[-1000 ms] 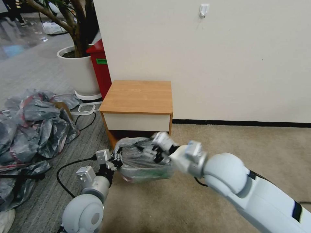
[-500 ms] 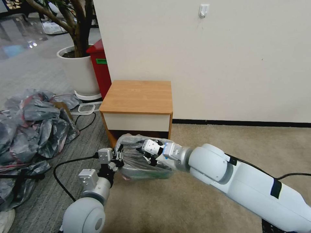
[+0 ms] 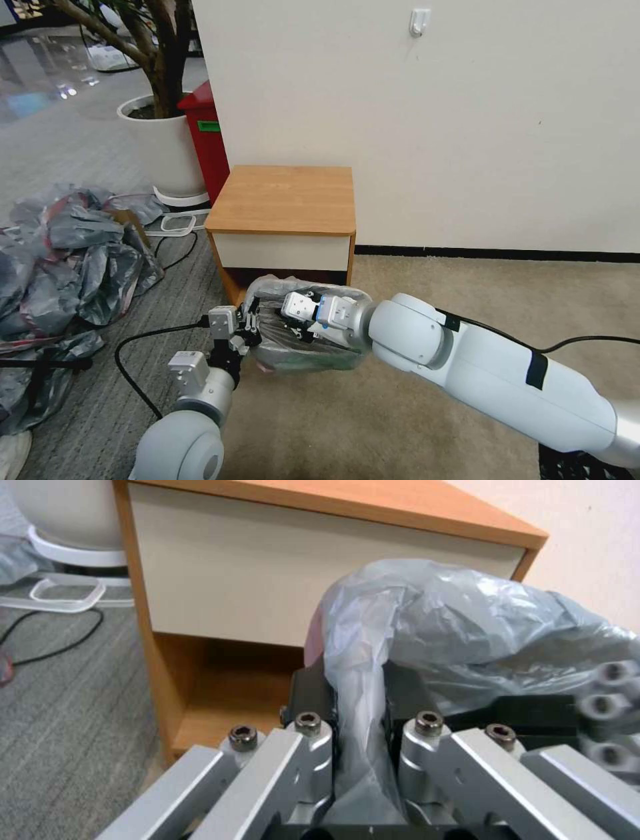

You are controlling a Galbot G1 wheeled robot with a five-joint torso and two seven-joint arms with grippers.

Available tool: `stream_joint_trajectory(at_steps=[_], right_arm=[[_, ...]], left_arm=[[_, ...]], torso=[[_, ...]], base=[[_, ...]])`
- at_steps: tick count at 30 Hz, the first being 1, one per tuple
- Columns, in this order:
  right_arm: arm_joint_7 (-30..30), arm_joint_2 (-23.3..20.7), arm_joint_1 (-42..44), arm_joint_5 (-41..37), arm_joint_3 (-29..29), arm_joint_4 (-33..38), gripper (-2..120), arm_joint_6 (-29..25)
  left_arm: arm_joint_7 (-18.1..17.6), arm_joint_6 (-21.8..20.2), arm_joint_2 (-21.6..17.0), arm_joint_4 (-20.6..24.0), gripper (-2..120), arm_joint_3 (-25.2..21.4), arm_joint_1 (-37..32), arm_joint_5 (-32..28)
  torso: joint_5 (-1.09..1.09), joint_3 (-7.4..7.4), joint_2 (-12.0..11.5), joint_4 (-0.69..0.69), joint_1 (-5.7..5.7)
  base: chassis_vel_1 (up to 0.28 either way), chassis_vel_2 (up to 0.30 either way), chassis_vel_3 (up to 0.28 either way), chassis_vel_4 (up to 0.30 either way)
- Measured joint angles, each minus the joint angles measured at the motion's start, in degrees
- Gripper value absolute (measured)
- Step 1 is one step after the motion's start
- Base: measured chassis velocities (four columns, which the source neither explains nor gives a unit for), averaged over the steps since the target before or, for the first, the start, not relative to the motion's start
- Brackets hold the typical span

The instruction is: Pick up the garbage bag from the table and place it over the trash can.

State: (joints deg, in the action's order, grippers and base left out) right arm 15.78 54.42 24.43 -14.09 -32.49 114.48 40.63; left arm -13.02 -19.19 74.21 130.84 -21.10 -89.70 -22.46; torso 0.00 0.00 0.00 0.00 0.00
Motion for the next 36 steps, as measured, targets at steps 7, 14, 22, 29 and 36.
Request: stream_joint_trajectory(at_steps=[7,14,22,29,36], right_arm=[[0.0,-1.1,-1.7,0.0,-3.1,-1.3,4,0.0],[0.0,-0.8,-4.1,-0.2,-5.7,-3.1,0,-0.1],[0.0,-0.1,-5.4,-1.5,-7.0,-5.5,0,-0.1],[-0.1,0.0,-6.6,-2.7,-8.5,-6.2,0,-0.1],[-0.5,1.1,-7.3,-3.1,-9.6,-8.6,0,-0.1]], left_arm=[[0.0,0.0,0.2,0.3,9,0.4,0.0,0.2],[0.6,0.1,0.3,0.9,9,0.6,-0.1,0.2],[1.0,1.0,0.3,1.0,9,0.5,-0.1,0.5],[1.3,1.2,0.2,1.0,9,0.5,0.0,1.7],[3.2,2.8,0.2,0.6,9,1.0,0.0,6.9]], torso=[[0.00,0.00,0.0,-0.01,0.00],[0.00,0.00,0.0,0.00,0.00],[0.00,0.00,0.0,0.00,0.00],[0.00,0.00,0.0,0.00,0.00],[0.00,0.00,0.0,0.00,0.00]], base=[[0.000,0.000,0.000,0.000],[0.000,0.000,0.000,0.000],[0.000,0.000,0.000,0.000],[0.000,0.000,0.000,0.000],[0.000,0.000,0.000,0.000]])
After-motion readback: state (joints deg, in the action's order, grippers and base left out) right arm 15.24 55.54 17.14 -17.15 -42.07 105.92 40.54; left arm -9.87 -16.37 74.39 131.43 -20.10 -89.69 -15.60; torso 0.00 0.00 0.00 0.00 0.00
